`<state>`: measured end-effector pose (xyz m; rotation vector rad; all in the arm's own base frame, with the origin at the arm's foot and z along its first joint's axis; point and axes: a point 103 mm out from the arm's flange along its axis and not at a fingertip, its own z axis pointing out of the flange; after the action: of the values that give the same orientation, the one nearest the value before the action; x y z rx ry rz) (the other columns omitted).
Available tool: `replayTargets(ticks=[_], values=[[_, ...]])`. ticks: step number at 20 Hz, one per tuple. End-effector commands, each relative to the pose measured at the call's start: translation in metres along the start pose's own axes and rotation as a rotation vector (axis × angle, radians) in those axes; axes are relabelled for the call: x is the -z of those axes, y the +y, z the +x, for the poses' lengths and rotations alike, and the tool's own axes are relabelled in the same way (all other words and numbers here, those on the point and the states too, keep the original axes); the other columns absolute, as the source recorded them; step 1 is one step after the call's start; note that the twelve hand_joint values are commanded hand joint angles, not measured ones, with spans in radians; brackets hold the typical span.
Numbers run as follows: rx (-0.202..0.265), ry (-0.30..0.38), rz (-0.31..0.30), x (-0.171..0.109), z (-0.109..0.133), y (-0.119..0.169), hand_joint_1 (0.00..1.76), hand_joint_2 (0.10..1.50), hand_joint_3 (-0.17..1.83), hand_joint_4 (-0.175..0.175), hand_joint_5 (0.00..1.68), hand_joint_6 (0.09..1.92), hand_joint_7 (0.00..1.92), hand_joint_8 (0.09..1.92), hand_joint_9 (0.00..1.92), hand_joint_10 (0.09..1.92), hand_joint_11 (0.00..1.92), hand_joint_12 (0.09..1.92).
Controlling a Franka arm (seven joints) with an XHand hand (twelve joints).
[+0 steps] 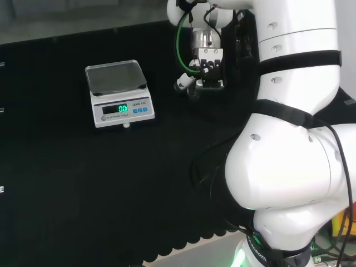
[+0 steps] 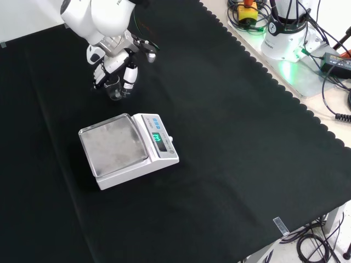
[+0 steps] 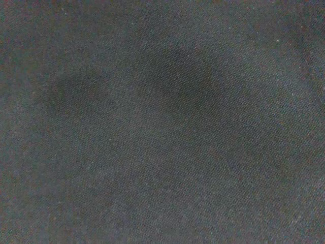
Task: Pick up the beaker.
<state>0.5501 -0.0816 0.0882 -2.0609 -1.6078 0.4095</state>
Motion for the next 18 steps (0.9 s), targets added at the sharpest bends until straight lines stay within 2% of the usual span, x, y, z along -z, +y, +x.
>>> replayTargets(ticks=[1, 3, 5, 7, 10, 12, 15, 18], values=[[-0.031, -0.038, -0.036, -0.002, 0.003, -0.001, 0.69, 1.06, -0.10, -0.133, 0.21, 0.09, 0.10, 0.83, 0.21, 0.95, 0.45, 1.36], [-0.041, -0.032, -0.079, 0.001, 0.002, -0.004, 0.80, 1.09, -0.12, -0.144, 0.29, 0.09, 0.25, 0.87, 0.44, 0.89, 0.61, 1.29], [-0.053, -0.017, -0.115, 0.006, 0.001, -0.006, 0.91, 1.13, -0.16, -0.164, 0.36, 0.09, 0.38, 0.88, 0.68, 0.79, 0.86, 1.15], [-0.059, -0.016, -0.139, 0.009, 0.001, -0.009, 1.00, 1.15, -0.17, -0.173, 0.43, 0.09, 0.48, 0.88, 0.86, 0.69, 1.07, 1.01], [-0.065, -0.023, -0.179, 0.015, 0.001, -0.011, 1.10, 1.18, -0.17, -0.175, 0.56, 0.13, 0.65, 0.85, 1.09, 0.55, 1.27, 0.85], [-0.067, -0.017, -0.197, 0.018, 0.002, -0.012, 1.15, 1.18, -0.17, -0.175, 0.60, 0.30, 0.75, 0.82, 1.19, 0.48, 1.35, 0.78], [-0.065, -0.028, -0.204, 0.022, 0.005, -0.013, 1.20, 1.17, -0.17, -0.175, 0.59, 0.63, 0.86, 0.86, 1.24, 0.51, 1.36, 0.78], [-0.055, -0.024, -0.195, 0.029, 0.009, -0.015, 1.21, 1.16, -0.17, -0.175, 0.59, 0.76, 0.91, 0.90, 1.24, 0.57, 1.36, 0.80]])
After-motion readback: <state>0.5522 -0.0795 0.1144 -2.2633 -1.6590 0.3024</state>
